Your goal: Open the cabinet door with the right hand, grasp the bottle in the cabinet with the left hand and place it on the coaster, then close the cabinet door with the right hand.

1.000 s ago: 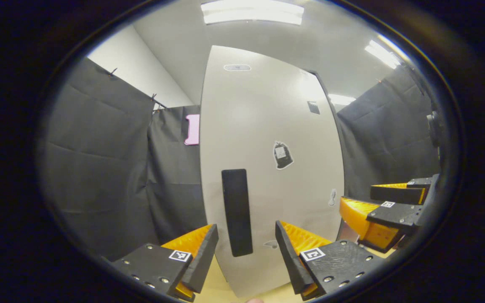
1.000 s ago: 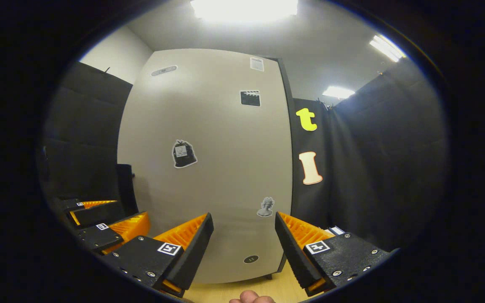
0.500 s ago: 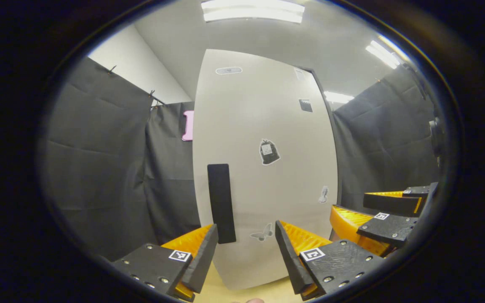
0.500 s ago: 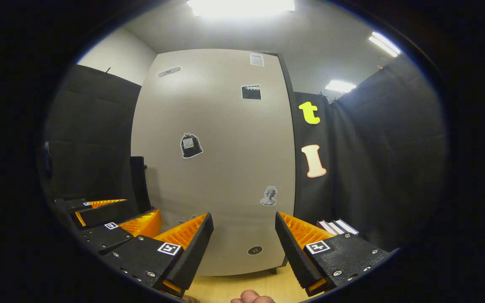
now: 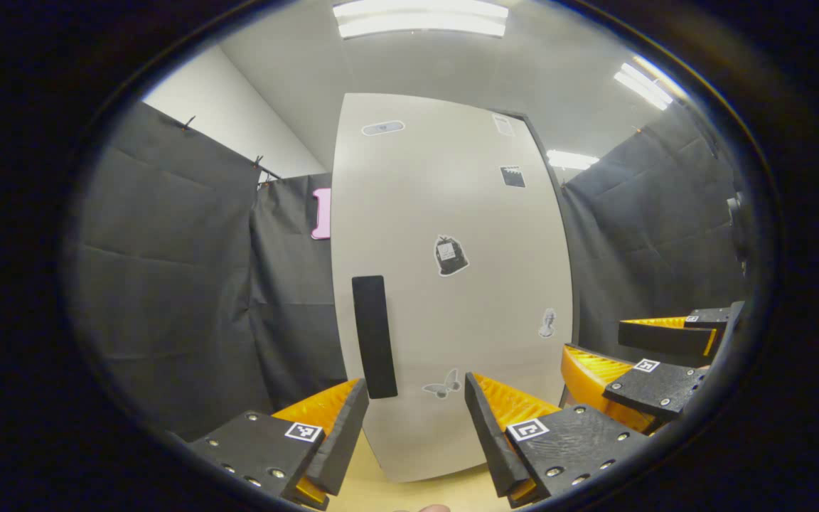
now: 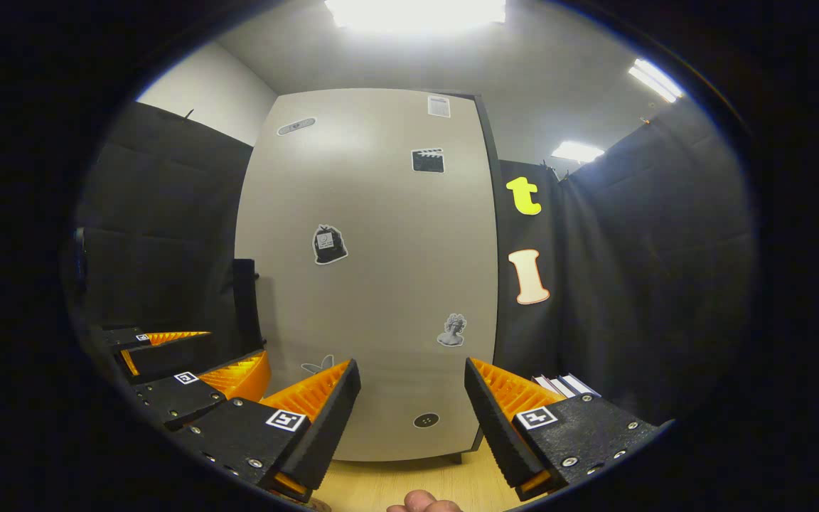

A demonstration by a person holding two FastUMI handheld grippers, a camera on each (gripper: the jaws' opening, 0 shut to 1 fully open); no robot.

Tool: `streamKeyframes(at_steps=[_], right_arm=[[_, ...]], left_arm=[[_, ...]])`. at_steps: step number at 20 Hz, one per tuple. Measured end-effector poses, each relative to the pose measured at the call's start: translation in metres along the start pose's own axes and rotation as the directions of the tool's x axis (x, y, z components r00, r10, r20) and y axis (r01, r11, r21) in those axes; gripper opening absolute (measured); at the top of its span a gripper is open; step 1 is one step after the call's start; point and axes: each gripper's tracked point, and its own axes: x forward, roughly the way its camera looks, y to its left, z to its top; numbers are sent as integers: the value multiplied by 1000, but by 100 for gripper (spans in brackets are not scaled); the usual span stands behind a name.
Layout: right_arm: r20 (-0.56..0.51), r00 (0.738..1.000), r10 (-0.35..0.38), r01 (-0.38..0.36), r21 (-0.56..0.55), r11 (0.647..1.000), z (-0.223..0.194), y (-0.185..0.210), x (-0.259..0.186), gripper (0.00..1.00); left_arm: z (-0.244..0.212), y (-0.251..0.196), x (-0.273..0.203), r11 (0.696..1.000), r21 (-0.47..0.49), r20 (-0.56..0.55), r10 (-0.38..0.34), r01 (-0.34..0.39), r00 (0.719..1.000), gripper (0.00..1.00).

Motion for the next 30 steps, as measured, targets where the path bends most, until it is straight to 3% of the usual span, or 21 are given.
streamKeyframes(at_steps=[3,4,10,12,13,14,30], right_arm=[[16,1000,-2,2,-13,1000,5,-1,-1,92],[18,1000,0,0,-14,1000,6,0,-2,92],[24,1000,2,-1,-22,1000,7,-1,-6,92],[21,1000,1,-1,-22,1000,7,-1,-7,92],[18,1000,3,-3,-20,1000,6,-2,-8,92],[17,1000,4,-4,-19,1000,6,-2,-8,92],[34,999,10,-9,-19,1000,8,-1,-11,92]], left_arm=[[0,-1,-2,1000,-11,0,-3,3,1000,79],[1,0,-2,1000,-12,3,-2,2,1000,84],[2,-2,-7,1000,-17,1,-8,8,1000,78],[3,-2,-7,1000,-19,1,-9,9,1000,84],[2,-3,-8,1000,-20,1,-10,10,1000,73],[3,-3,-8,1000,-21,3,-10,10,1000,84],[1,-5,-8,999,-29,14,-20,20,1000,84]])
